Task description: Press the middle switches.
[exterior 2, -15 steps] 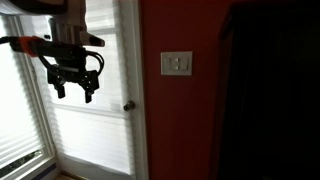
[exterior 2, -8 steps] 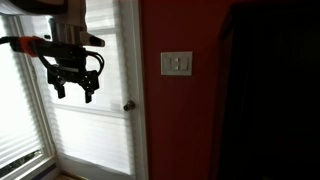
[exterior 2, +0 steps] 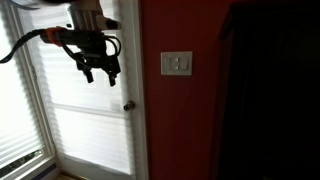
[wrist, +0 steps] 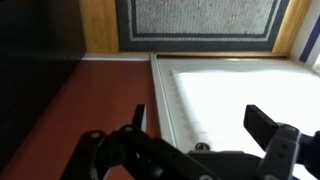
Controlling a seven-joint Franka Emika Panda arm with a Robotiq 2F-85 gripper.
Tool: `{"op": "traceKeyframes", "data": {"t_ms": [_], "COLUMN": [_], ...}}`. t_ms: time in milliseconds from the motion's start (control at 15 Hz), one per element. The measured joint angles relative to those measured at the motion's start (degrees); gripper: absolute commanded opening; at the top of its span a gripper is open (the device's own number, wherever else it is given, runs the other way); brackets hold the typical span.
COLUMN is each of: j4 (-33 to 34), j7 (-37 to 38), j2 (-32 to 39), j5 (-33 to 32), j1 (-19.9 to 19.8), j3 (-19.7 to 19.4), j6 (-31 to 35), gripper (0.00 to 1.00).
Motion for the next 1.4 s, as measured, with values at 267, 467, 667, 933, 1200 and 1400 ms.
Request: {"op": "traceKeyframes", "data": {"t_ms": [267, 467, 667, 933, 1200, 1400], "j4": [4.7, 9.12, 15.24, 23.56, 29.26, 31.95], "j7": [3.27, 6.6, 10.36, 17.37, 23.01, 26.37], "j2": [7.5, 13.87, 20.02, 26.34, 31.29, 34.5], "j5": [-1.37, -2.58, -4.49, -9.5, -12.93, -14.27], "j1": [-4.27, -5.49, -5.94, -7.36, -9.32, -9.53], "j3": [0.1, 0.93, 2.31, 3.9, 3.91, 3.91], "j6": [8.81, 13.69, 15.45, 16.73, 20.0, 22.99], "gripper": [0.72, 0.56, 0.33, 0.06, 0.0, 0.0]}}
